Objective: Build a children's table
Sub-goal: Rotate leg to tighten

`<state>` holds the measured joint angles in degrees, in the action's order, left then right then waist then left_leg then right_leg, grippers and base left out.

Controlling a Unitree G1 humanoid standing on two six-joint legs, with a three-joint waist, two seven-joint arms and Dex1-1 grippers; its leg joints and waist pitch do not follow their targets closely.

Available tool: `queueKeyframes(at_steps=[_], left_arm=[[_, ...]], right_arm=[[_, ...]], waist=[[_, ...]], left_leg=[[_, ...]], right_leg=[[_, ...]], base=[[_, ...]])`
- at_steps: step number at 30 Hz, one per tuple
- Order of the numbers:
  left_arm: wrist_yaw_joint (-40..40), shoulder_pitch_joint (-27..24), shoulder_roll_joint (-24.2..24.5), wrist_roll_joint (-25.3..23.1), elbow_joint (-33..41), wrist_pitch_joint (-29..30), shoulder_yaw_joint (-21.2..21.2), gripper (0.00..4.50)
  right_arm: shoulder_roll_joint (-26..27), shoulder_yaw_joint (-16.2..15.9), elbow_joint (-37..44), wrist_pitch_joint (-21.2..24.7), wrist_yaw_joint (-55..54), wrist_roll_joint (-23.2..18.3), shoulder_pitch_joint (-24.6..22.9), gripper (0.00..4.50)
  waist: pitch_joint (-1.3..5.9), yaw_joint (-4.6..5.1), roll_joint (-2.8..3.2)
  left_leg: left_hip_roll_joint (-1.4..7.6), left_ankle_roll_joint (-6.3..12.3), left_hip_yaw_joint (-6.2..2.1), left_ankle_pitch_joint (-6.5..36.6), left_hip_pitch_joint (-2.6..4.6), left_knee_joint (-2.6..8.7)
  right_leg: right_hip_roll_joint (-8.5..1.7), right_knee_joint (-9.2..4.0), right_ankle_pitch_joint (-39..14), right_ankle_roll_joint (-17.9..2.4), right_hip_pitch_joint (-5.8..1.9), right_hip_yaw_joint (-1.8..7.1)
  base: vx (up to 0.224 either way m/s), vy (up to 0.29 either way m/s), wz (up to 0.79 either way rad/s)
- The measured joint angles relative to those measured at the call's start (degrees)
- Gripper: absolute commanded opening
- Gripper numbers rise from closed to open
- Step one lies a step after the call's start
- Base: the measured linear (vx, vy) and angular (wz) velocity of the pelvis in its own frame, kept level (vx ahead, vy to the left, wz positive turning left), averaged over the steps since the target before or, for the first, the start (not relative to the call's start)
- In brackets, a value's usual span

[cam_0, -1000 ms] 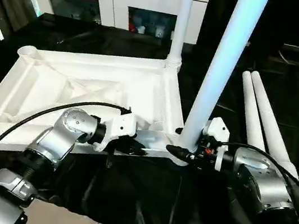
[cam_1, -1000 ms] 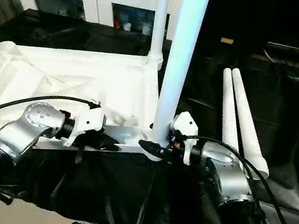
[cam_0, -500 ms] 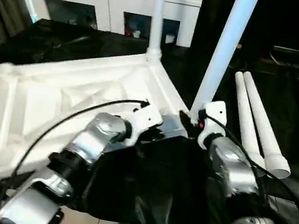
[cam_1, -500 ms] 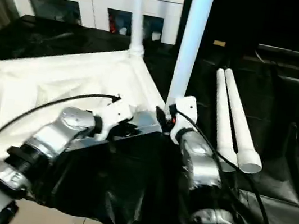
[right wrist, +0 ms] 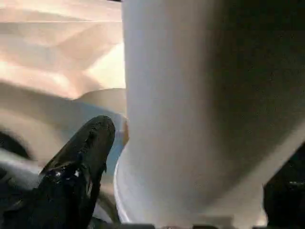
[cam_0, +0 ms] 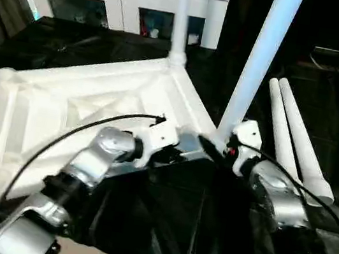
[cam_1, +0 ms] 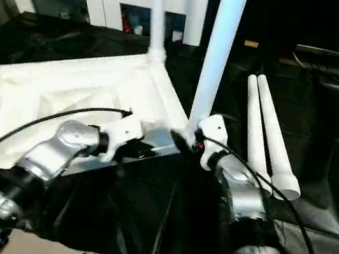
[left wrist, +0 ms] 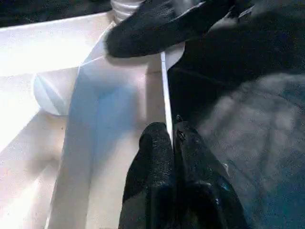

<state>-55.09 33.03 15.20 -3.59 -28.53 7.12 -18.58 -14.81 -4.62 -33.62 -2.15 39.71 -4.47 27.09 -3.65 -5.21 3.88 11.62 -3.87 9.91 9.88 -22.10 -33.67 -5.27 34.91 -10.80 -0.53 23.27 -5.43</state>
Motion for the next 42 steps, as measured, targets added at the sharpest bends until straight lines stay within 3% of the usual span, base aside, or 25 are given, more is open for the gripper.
queueKeyframes(at_steps=[8,22,27,32,39,42], left_arm=[[-10.7,-1.2,6.1,2.7,0.5,-3.4,-0.1,0.0],[-16.6,-1.0,8.6,3.5,-1.1,-6.7,-0.3,0.0],[-11.8,-0.2,6.6,2.1,-1.8,-5.4,-0.1,0.0],[-1.6,1.6,0.6,0.1,-3.8,-0.2,1.0,0.0],[8.7,2.5,-5.7,-2.8,-4.2,4.2,1.3,0.0],[10.3,2.4,-6.8,-3.1,-4.1,4.4,1.3,0.0]], right_arm=[[-6.3,-4.2,7.0,3.0,17.6,-3.3,-3.0,3.65],[-8.0,-6.3,11.2,6.7,23.2,-4.6,-4.4,2.82],[-4.5,-3.5,10.3,8.9,15.0,-4.2,-4.5,2.77],[2.9,0.9,6.1,10.5,-4.5,-1.3,-2.0,2.77],[9.6,4.0,0.9,8.8,-24.1,3.0,1.3,2.77],[10.2,4.8,-0.9,6.8,-26.0,3.1,2.0,3.46]], waist=[[-0.03,0.01,-0.01],[-0.05,-0.21,-0.05],[-0.04,0.0,-0.06],[-0.02,0.29,-0.07],[0.02,0.19,-0.01],[0.01,0.1,0.04]], left_leg=[[0.03,-0.15,0.01,0.1,0.03,-0.06],[0.03,-0.14,0.02,0.1,0.02,-0.09],[0.03,-0.19,0.02,0.1,0.1,-0.09],[0.02,-0.24,0.02,0.1,0.28,-0.06],[-0.03,-0.26,0.02,0.1,0.57,0.05],[-0.06,-0.26,0.02,0.1,0.56,0.1]], right_leg=[[0.0,0.05,0.0,0.0,-0.01,0.01],[0.0,0.05,0.0,0.0,-0.02,0.02],[0.0,0.12,0.0,-0.1,-0.07,0.03],[0.0,0.1,0.1,-0.1,-0.2,0.05],[-0.01,0.04,0.0,0.2,-0.44,0.09],[-0.02,0.03,0.0,0.1,-0.44,0.11]], base=[[0.0,0.0,0.0],[0.0,0.0,0.0],[0.0,0.0,0.0],[0.0,0.0,0.0],[0.0,0.0,0.0],[0.0,0.0,0.0]])
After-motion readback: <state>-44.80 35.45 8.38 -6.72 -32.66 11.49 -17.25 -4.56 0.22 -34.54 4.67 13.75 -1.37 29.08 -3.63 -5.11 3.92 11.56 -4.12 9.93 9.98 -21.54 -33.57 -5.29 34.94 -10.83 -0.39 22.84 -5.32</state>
